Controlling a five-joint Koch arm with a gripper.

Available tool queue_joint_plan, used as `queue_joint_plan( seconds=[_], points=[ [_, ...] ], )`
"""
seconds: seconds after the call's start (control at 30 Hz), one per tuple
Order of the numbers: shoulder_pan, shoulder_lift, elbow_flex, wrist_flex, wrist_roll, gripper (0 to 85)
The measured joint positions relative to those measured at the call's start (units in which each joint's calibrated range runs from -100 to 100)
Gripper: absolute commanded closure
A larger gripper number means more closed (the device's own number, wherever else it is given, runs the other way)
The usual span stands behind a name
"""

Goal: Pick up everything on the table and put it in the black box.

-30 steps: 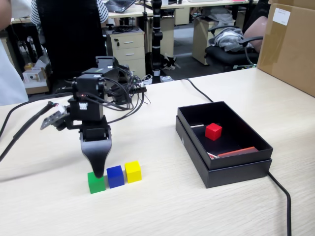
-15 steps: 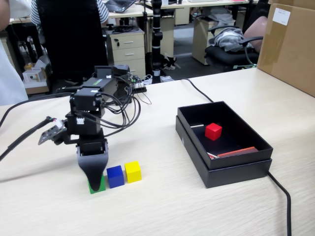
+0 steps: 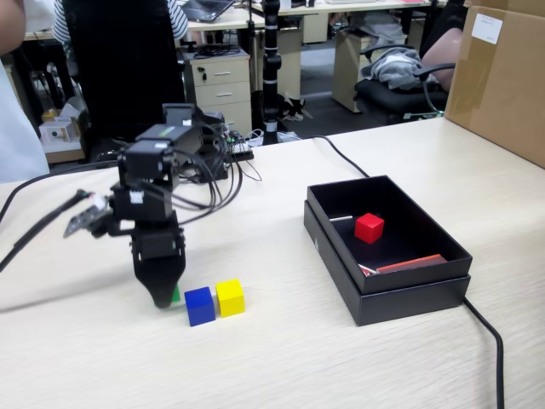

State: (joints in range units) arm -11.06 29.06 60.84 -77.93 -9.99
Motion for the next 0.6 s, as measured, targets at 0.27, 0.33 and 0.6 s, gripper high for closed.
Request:
queue_joint_plan(
  seconds=[0.27, 0.33, 0.6],
  points=[
    [14.85, -26.28, -9.40, -2.71, 8.74, 71.4],
    [19.10, -25.24, -7.49, -2.71, 11.38, 71.4],
    [25.10, -4.53, 3.01, -2.86, 15.43, 71.0]
  ],
)
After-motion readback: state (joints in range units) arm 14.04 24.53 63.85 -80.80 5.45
